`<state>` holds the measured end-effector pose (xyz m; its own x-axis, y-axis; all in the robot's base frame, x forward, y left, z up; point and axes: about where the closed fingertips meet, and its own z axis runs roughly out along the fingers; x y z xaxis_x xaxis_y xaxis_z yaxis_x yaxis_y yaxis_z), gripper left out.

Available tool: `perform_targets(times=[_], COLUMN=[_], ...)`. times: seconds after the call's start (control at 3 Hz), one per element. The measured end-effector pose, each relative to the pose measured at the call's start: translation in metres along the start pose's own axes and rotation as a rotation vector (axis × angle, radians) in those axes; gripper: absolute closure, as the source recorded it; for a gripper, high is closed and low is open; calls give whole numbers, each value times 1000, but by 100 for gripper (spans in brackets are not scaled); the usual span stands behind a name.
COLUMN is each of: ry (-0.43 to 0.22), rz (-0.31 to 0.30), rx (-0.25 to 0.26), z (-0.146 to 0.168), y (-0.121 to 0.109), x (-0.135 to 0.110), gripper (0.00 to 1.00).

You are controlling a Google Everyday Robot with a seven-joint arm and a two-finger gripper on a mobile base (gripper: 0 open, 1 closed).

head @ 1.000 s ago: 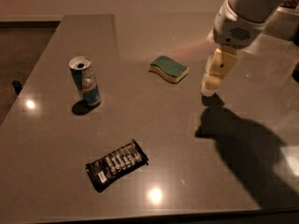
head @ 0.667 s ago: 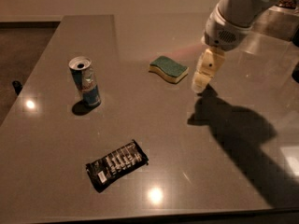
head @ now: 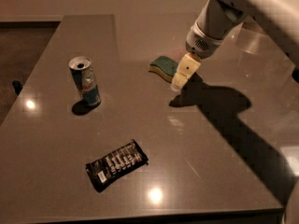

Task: Move sponge near rxbar chocolate

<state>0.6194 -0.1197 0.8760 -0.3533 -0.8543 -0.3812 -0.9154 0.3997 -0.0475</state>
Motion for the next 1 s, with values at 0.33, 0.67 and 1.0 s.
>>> perform_targets(times=[0.33,0.67,1.0], ry=[-14,-20,-23], rz=[39,74,87], rx=[-20,-33,-37], z=[22,39,44], y=[-8,-16,-18], x=[-10,-20,-26], gripper=[0,21,45])
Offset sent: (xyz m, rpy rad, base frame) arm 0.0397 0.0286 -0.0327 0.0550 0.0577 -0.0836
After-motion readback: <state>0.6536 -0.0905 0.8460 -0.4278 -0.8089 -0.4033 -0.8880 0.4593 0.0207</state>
